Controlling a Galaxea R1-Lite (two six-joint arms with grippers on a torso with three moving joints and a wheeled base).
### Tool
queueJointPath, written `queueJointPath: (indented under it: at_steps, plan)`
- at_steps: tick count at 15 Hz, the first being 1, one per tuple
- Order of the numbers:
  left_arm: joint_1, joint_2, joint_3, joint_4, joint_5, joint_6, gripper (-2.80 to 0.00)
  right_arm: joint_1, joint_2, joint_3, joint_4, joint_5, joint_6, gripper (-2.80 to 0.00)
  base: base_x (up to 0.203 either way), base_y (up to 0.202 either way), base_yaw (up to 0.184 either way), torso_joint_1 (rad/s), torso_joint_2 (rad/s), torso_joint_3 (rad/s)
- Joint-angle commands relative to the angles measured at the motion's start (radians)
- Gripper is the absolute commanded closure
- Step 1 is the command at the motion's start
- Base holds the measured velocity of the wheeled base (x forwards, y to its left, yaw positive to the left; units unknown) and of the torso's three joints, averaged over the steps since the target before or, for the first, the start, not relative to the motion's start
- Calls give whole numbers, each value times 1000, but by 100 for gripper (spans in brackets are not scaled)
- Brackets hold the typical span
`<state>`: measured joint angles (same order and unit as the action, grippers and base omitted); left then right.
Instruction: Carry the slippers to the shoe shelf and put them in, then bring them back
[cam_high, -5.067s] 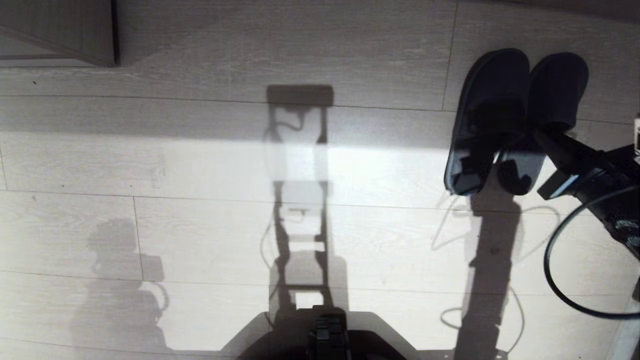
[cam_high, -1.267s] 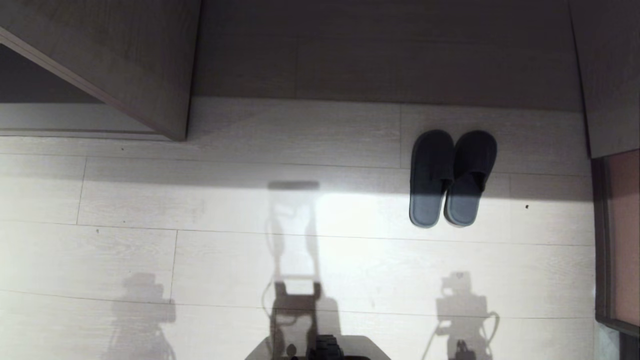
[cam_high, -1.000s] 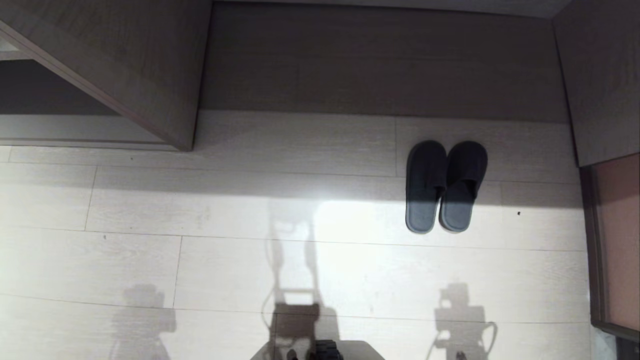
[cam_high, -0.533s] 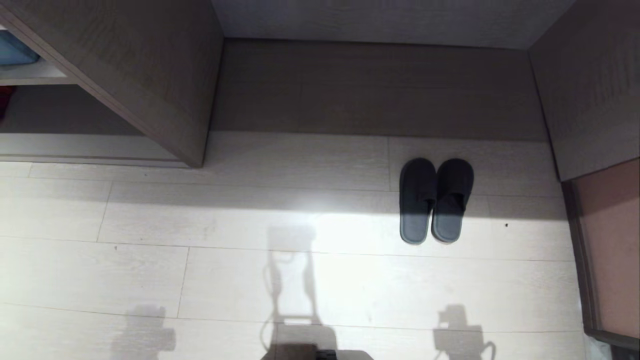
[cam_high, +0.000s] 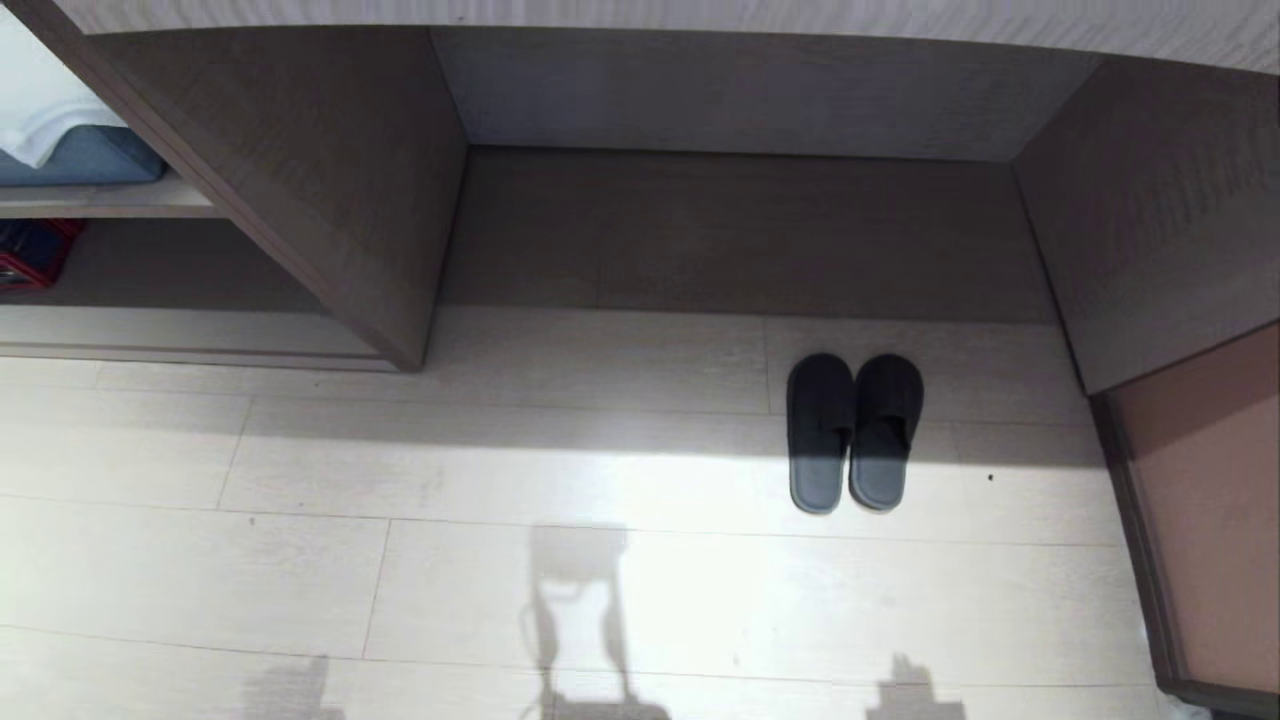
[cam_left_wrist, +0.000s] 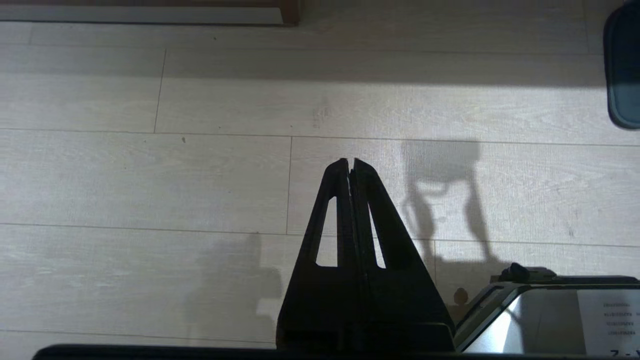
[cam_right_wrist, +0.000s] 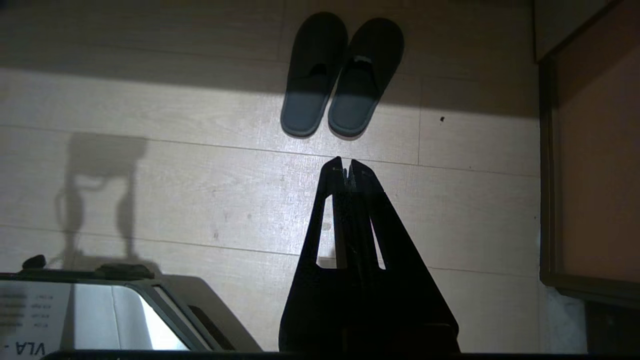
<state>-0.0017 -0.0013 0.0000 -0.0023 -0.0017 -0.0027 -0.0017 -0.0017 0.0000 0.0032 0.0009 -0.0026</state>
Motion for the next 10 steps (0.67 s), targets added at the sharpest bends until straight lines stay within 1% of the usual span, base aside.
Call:
queueJointPath:
  at_steps: [1,10]
  plan:
    - [0,1,0,-1,0,0,0,0,2,0,0,1,0,0,0,0,0,0,6,205]
    - [0,1,0,-1,0,0,0,0,2,0,0,1,0,0,0,0,0,1,2,202]
